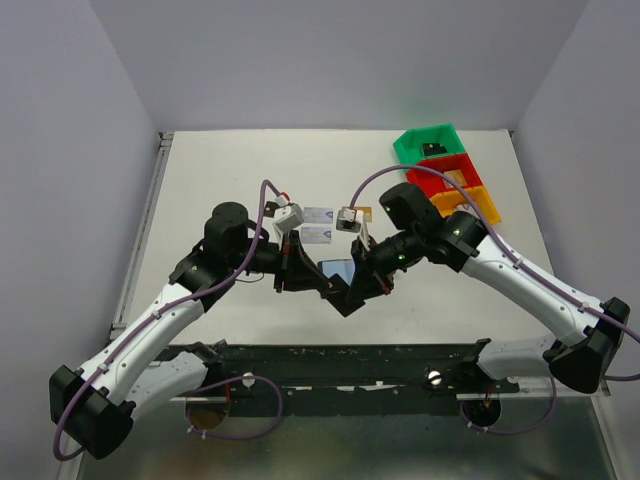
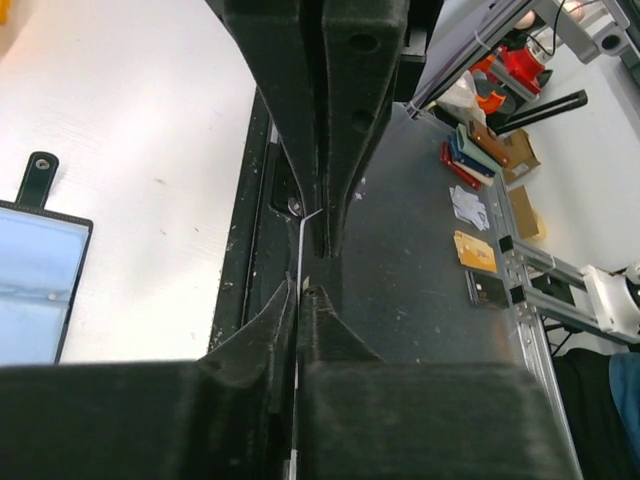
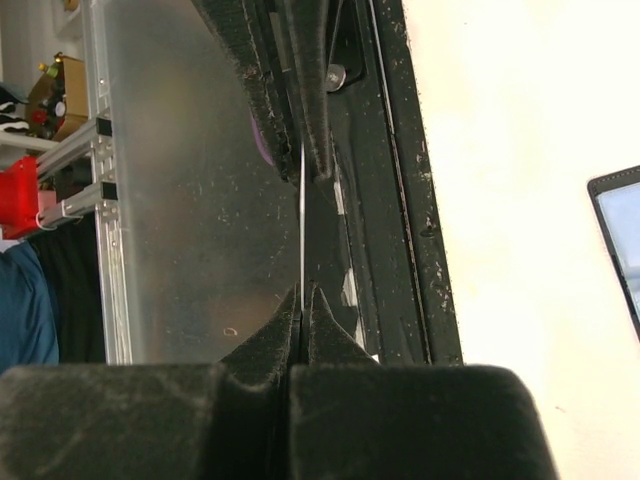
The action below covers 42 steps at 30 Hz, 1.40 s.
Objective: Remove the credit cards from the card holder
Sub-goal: Place the credit card at the center of the board.
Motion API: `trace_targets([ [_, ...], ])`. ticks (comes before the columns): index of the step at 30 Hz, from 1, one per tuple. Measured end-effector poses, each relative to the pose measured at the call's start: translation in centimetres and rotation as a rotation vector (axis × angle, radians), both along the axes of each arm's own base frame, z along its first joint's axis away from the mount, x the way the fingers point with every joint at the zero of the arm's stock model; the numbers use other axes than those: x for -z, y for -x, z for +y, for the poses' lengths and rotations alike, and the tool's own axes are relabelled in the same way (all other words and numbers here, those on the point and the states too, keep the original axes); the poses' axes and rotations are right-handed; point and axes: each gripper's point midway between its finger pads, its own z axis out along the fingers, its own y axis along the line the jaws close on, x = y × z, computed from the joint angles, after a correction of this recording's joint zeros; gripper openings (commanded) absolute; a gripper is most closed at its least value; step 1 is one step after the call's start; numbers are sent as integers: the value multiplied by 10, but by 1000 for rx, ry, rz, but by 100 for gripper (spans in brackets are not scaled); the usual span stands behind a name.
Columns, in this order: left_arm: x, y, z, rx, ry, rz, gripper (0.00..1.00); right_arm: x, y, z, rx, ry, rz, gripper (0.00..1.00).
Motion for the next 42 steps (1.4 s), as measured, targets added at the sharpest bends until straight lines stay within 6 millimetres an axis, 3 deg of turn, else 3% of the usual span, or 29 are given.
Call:
trace_targets([
  [2,0,1,0,4,1,1,0,1,0,0,2,4,1,0],
  [3,0,1,0,5,0,1,0,2,-1,0,4,7,0,5],
  [6,1,2,0,9,-2,-1,0,3,-3,0,15,15,-4,51],
  [8,4,0,0,-6,-9,-3,0,3,-5,0,32,22,-8,67],
  [12,14,-9,5,-75,-29,3,0,4,-18,-3,131,58,-46,84],
  [17,22,-50,28,-287,-40,41,0,-14,-48,-18,333,82,-162,85],
  [22,23,-114,74,-622,-20,108,0,-48,-70,-52,575,17,-344,84],
  [24,28,-137,97,-754,-1,148,0,-51,-72,-66,653,-21,-391,84],
  [27,42,-163,123,-887,5,221,0,-37,-75,-76,722,-38,-402,83],
  [34,87,-212,152,-991,-75,374,0,35,-75,-65,727,50,-273,81],
  [39,97,-248,167,-1015,-103,411,0,47,-73,-53,711,41,-211,80],
  [42,112,-266,171,-1005,-125,458,0,49,-74,-48,704,31,-196,80],
])
